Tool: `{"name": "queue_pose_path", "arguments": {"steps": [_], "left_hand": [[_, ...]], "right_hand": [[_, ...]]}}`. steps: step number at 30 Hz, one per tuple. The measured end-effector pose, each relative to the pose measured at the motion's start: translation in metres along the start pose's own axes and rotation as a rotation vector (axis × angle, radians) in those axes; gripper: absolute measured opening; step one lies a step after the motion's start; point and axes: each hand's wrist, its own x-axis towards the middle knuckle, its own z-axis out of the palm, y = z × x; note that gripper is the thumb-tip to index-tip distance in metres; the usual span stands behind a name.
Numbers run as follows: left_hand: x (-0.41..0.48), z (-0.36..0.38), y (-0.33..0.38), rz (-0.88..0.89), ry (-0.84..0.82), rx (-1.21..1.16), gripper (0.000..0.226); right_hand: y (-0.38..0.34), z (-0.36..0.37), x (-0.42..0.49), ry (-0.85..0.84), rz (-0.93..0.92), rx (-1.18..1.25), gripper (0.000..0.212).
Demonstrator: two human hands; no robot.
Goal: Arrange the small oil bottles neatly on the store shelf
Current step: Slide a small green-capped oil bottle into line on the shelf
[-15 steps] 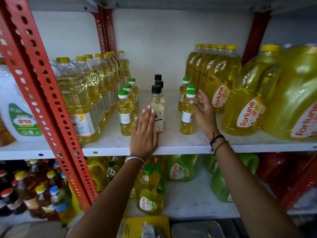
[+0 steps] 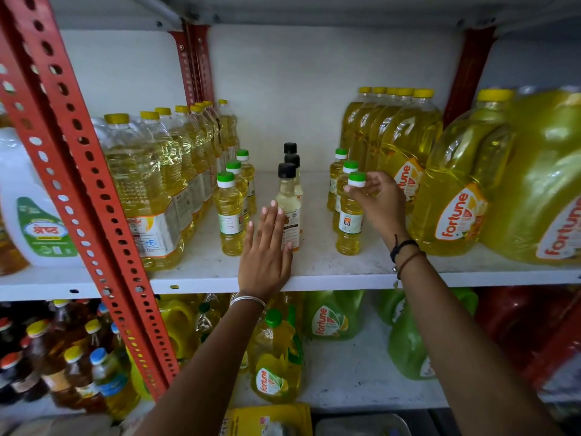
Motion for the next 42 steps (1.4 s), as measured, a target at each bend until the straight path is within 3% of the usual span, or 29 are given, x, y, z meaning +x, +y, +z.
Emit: {"name": "queue_pose_path", "arguments": {"steps": [3, 9, 19, 25, 42], "left_hand": [[0.000, 0.000, 0.000, -0.010, -0.002, 0.001, 0.060], [-0.001, 0.000, 0.000, -0.009, -0.005, -0.003, 0.060], [-0.001, -0.001, 0.001, -0.005, -0.005, 0.011, 0.060], [-0.001, -0.001, 0.001, -0.004, -0.004, 0.019, 0.060], [0.000, -0.002, 0.002, 0.005, -0.013, 0.012, 0.061]], "right_hand": [[-0.001, 0.002, 0.000, 0.053, -0.002, -0.031, 0.038], [0.000, -0.003, -0.003, -0.056, 0.027, 0.104, 0.038], [0.004, -0.003, 0.001, -0.023, 0.042, 0.106, 0.043], [0.005, -0.007, 0.000, -0.060, 0.046, 0.080, 0.030], [-0.011, -0.040, -0.031, -0.070, -0.013, 0.108, 0.028]]}}
